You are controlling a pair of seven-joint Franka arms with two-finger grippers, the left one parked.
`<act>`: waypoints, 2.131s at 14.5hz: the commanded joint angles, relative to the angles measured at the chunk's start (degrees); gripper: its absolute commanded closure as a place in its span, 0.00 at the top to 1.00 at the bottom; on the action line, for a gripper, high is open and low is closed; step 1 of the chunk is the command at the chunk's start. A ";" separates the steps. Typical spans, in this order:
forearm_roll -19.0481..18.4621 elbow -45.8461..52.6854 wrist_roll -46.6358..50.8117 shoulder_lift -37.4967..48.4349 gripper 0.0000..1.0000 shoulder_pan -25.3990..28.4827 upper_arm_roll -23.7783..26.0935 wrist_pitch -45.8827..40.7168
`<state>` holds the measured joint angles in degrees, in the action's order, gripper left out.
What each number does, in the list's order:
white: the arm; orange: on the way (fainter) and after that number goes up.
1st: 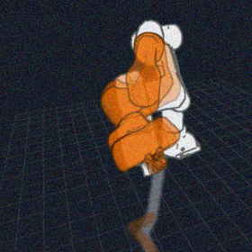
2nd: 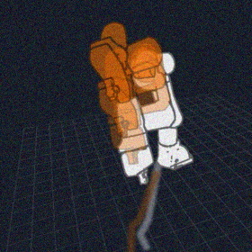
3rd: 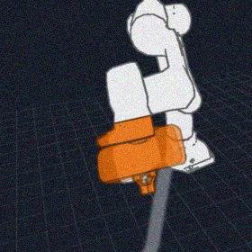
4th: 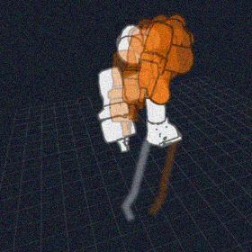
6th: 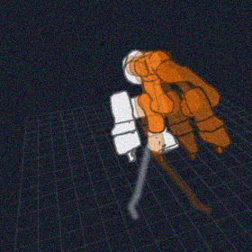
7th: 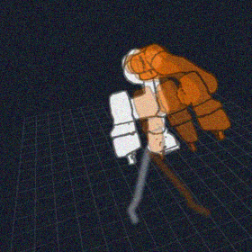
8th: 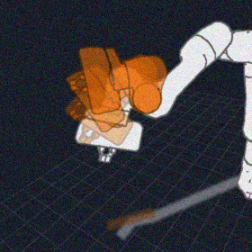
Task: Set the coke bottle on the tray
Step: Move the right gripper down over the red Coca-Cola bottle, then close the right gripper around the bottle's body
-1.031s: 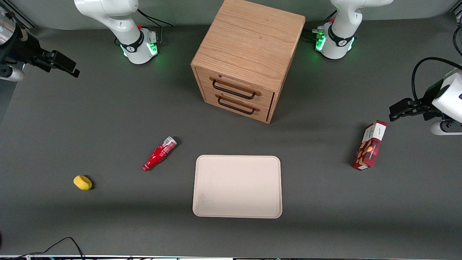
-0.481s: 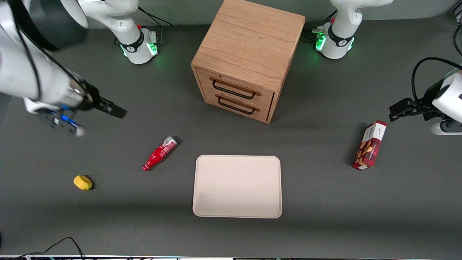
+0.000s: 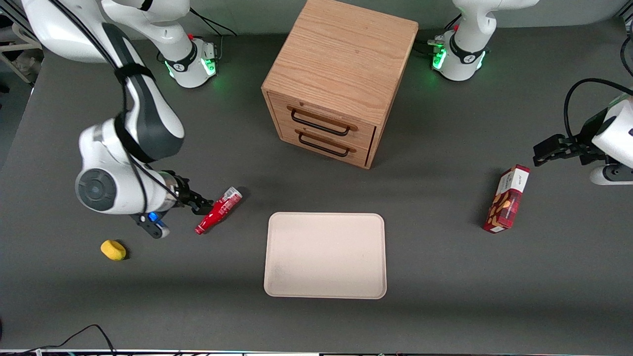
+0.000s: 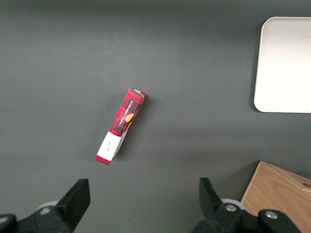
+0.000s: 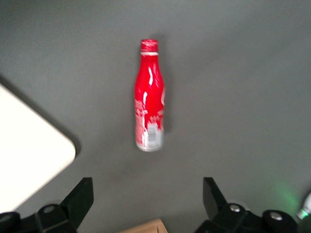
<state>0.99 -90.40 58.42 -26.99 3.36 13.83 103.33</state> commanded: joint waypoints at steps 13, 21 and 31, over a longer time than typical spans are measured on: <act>-11.97 -18.49 9.52 -5.78 1.00 0.24 0.06 33.07; -12.06 -19.90 9.69 -6.49 0.88 0.16 -0.03 35.37; -13.29 -19.99 9.08 -4.48 0.01 0.24 0.06 34.58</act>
<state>-10.60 -110.03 65.93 -33.58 3.36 13.84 138.05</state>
